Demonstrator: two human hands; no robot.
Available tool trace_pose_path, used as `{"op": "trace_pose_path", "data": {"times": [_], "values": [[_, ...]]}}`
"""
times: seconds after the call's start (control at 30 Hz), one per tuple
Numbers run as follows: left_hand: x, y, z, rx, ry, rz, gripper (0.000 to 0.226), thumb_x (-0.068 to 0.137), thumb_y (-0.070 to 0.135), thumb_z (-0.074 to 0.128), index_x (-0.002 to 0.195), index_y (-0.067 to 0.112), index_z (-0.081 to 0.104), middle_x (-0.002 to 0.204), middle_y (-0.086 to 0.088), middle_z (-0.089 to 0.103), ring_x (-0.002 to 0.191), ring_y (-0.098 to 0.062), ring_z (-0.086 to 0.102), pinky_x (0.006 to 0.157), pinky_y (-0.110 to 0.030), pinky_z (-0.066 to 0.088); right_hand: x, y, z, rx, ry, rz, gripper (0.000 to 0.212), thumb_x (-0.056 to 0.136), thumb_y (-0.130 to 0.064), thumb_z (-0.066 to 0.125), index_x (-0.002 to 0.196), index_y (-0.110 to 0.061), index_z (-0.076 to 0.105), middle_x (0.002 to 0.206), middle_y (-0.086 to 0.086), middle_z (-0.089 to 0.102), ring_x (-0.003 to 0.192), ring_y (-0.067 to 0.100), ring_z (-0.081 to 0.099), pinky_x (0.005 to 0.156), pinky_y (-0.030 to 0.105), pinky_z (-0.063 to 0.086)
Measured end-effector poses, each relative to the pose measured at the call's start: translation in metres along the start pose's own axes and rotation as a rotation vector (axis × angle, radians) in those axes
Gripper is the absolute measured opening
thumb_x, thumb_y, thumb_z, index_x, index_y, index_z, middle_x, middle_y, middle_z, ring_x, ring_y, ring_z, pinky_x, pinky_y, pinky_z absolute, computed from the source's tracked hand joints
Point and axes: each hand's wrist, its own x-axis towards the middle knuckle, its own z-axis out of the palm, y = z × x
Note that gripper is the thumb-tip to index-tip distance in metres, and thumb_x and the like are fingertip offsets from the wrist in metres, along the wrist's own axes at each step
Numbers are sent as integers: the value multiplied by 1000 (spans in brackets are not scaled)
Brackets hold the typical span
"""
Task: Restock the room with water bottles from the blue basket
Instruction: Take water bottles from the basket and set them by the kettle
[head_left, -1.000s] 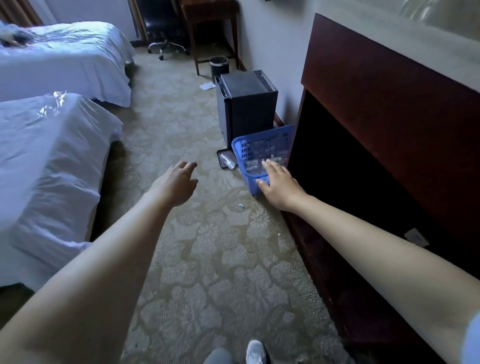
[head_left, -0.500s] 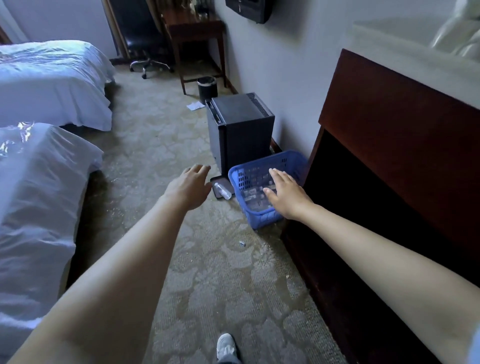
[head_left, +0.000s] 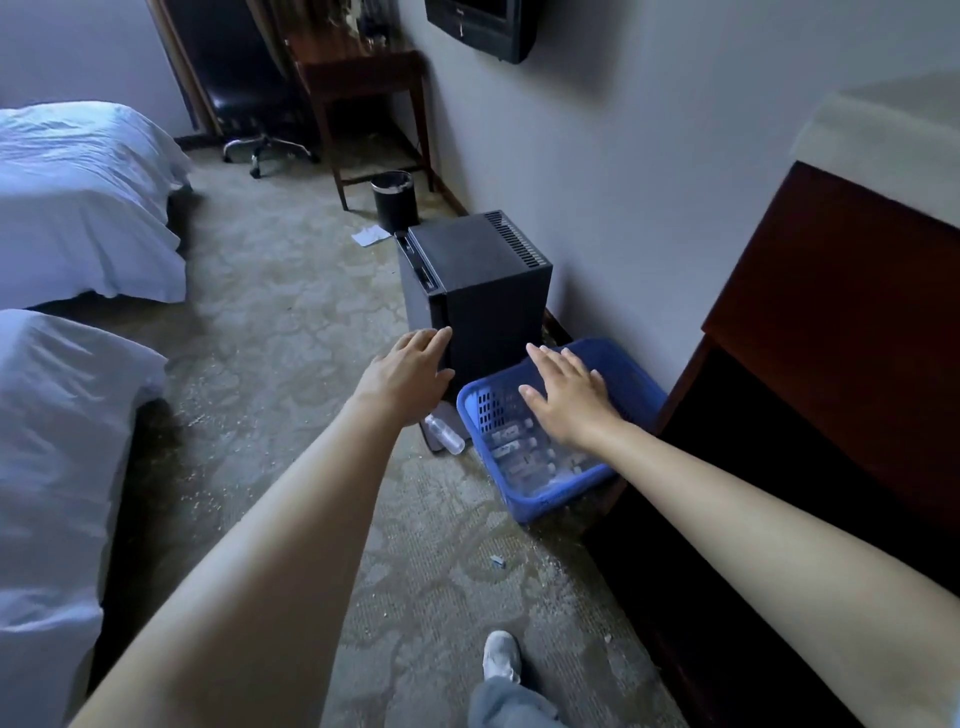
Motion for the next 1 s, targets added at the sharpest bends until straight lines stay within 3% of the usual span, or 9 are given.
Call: {"op": "trace_pose_path", "data": {"times": [0.5,0.77,1.0], "values": [[195,-67,-31,41,5,79,58,100,30,37,151,17,14,156,0,22,146,-19,14,108,-45,37,201,-12,-17,41,-33,34,57,100,-37,29,151,-24,8,161,-4,4,148,19,-2,120,47,6],[302,-115,-36,52,-30,249,56,99,29,39,150,18,17,155,1,24,146,-18,15,108,-45,36,278,-24,-18,63,92,216,58,99,-38,32,151,-20,12,160,1,10,148,24,5,118,48,14],[374,-116,-31,-13,-108,431,57,99,24,41,149,12,18,154,-3,25,144,-18,22,110,-39,34,310,-26,-26,85,142,388,61,100,-38,31,151,-16,7,160,3,11,148,25,8,117,48,16]]}}
